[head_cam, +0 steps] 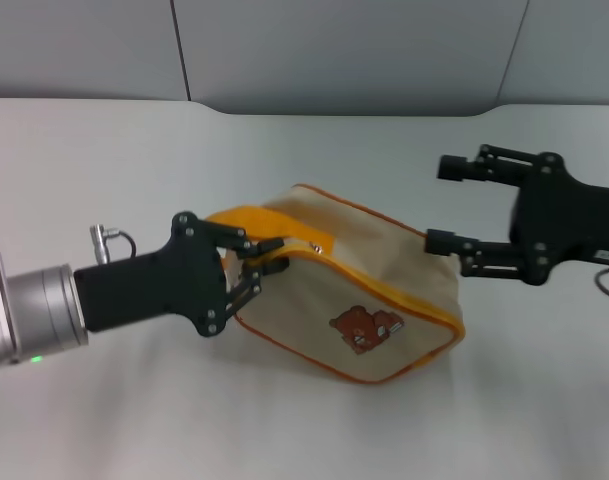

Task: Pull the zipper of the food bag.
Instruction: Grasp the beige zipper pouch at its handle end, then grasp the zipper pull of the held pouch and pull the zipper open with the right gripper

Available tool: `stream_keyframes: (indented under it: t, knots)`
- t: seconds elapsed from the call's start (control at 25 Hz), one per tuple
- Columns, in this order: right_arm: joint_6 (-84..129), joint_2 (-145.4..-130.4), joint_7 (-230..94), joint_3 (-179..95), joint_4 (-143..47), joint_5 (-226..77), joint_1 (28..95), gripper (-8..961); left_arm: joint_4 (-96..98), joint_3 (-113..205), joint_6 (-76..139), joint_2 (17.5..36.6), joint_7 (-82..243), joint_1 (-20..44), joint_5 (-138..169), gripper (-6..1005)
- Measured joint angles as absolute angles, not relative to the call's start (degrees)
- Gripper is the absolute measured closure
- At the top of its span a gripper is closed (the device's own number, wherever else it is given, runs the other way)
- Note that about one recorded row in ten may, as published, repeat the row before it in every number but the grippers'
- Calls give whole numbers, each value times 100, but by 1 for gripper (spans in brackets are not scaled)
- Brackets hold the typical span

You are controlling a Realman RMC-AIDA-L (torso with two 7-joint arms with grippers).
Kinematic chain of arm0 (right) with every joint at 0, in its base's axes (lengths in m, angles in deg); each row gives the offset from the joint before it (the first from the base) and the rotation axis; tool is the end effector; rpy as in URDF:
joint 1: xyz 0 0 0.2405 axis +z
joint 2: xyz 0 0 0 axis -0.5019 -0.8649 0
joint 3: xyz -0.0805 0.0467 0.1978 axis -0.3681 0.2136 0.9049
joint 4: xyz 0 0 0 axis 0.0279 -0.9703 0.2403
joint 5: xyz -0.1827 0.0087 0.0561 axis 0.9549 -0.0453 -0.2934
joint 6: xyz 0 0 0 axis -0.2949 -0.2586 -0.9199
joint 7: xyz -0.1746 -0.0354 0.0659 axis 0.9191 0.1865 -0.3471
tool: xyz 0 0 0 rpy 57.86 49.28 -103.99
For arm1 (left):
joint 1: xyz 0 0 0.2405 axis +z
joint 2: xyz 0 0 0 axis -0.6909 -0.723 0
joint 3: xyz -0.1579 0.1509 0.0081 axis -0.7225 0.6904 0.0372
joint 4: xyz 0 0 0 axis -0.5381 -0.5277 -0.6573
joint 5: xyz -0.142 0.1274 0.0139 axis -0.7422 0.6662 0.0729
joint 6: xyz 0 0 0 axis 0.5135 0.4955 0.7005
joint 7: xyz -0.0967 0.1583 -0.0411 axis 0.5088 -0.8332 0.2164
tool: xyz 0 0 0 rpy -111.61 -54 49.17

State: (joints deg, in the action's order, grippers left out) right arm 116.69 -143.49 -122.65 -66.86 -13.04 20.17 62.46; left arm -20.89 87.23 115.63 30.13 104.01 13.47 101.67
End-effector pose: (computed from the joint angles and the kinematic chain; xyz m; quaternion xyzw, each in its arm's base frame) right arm 0.1629 0.3065 0.0142 -0.9307 -0.0099 0.3309 0.1558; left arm -0.1794 0.2959 -0.0362 -0.9160 0.1611 -0.2902 0.2252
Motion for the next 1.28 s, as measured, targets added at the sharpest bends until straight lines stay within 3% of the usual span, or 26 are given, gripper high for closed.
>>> stream_keyframes:
  t: [0.4,0.6,0.8,1.04,1.28]
  knots:
    - [10942,-14444,-11589,-7532,-1276,1984,6375,199,-2098,8736,11612,2971,10633,1184,10167,891]
    - [10739,-14457,-11272,-7618,-1519,1774,6493,323,-2106,8736,11674,2981,10635,1199,10168,898]
    - [10690,-14462,-11226,-7915,-1543,1758,6588,554,-2110,8736,11706,2987,10632,1205,10167,898]
    - [10620,-14470,-11226,-8136,-1565,1758,6631,764,-2110,8735,11720,2972,10632,1210,10166,898]
    - [10491,-14479,-11205,-8293,-1690,1758,6732,766,-2110,8739,11766,2965,10606,1197,10166,898]
